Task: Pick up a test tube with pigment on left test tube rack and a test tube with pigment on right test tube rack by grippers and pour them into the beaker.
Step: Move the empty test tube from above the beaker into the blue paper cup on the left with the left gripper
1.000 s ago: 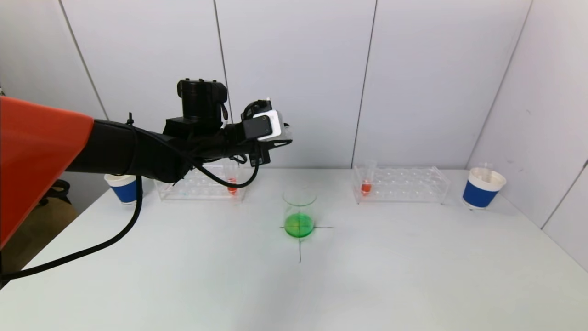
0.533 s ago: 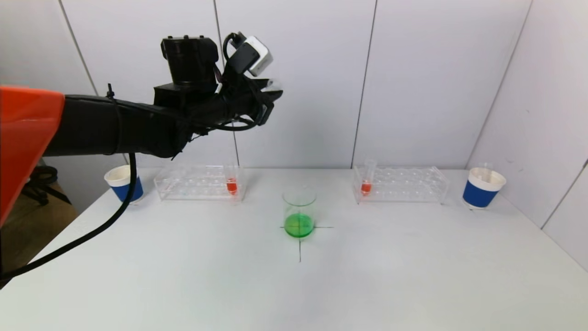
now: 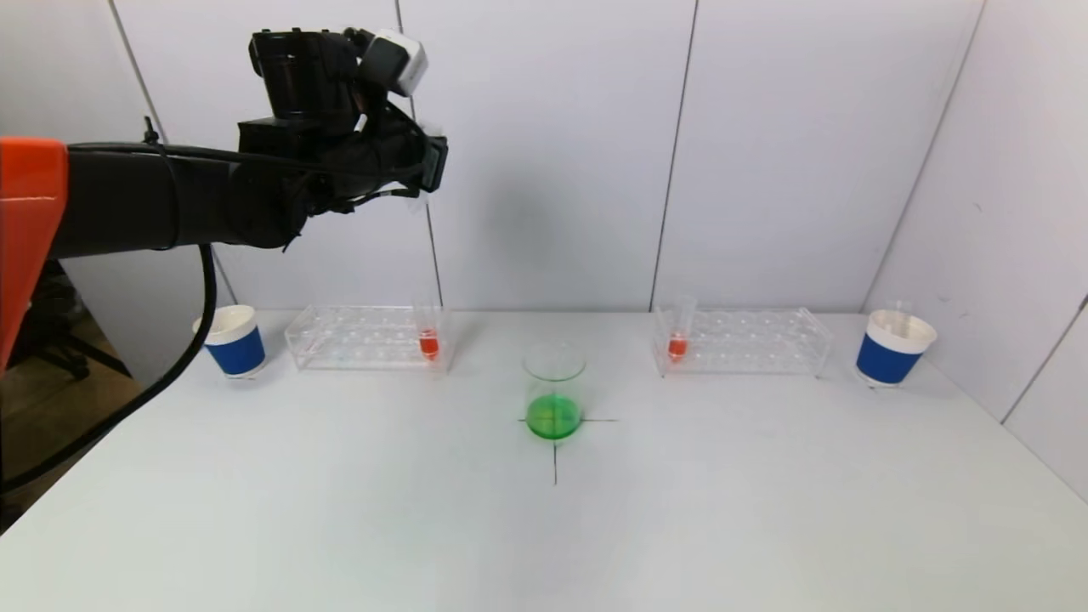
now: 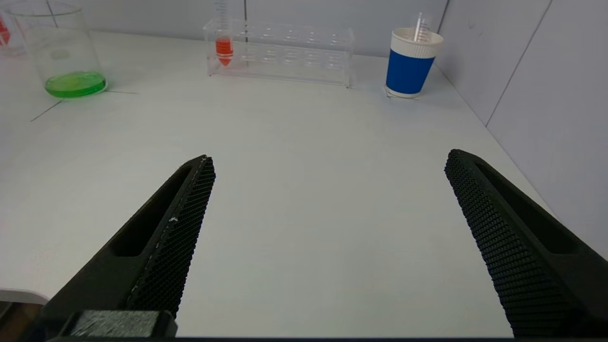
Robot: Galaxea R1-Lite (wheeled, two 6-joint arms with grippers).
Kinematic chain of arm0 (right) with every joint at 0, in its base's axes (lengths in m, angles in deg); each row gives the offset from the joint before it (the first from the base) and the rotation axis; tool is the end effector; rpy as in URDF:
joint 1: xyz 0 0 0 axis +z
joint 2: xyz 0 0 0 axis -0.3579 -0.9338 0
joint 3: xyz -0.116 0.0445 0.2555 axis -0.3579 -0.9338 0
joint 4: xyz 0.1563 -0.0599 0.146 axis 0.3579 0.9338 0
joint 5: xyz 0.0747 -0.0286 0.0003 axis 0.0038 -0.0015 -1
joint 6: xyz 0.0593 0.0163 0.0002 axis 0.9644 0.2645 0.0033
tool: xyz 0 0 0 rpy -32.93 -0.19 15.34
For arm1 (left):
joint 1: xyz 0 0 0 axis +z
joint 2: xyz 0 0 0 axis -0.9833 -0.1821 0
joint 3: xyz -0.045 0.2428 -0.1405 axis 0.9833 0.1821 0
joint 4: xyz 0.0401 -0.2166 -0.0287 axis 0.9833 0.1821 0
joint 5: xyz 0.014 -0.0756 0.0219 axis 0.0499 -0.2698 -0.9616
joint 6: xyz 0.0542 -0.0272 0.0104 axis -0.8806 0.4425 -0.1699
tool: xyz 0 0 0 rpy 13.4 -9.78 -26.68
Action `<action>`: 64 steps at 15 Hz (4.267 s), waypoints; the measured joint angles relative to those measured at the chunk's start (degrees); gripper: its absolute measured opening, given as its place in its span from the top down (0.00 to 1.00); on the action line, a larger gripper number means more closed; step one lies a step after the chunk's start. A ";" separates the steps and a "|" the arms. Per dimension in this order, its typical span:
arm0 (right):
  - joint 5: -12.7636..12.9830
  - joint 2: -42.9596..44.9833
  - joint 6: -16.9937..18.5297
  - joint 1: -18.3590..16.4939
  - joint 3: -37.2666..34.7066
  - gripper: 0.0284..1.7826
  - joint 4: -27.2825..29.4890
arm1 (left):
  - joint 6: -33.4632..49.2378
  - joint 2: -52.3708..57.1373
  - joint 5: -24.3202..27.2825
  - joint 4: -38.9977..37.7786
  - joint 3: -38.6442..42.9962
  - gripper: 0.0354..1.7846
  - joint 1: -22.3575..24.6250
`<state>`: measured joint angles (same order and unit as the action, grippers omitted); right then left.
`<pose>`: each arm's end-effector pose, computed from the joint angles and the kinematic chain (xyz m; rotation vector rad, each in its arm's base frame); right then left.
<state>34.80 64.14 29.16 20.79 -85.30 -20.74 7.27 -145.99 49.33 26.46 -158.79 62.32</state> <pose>0.0662 0.0015 0.0749 -0.0633 0.0024 0.0233 0.4675 -0.1419 0.2809 0.3188 -0.0809 -0.2491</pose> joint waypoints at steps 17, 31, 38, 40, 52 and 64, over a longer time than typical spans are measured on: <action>0.00 0.00 -0.02 -0.02 0.00 0.01 -0.02 | 5.53 3.30 3.64 22.09 -3.24 0.78 26.66; -0.02 0.00 0.00 0.00 0.00 0.01 0.00 | 12.73 -2.50 3.57 18.86 -1.06 0.78 32.98; -0.02 0.00 -0.02 0.00 0.00 0.01 0.00 | 13.31 -9.78 3.64 10.25 -1.29 0.78 34.35; 0.02 0.00 -0.02 0.02 0.00 0.01 -0.02 | 13.34 -11.69 3.67 8.57 -1.65 0.78 34.55; 0.02 0.00 0.00 0.00 0.00 0.01 0.00 | 15.15 -14.10 4.58 5.95 2.00 0.78 34.33; 0.00 0.00 0.00 0.00 0.00 0.01 0.00 | 14.71 -8.95 5.39 -11.23 18.33 0.78 34.30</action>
<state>34.80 64.14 29.16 20.79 -85.30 -20.74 21.98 -154.94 54.72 15.24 -140.46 96.63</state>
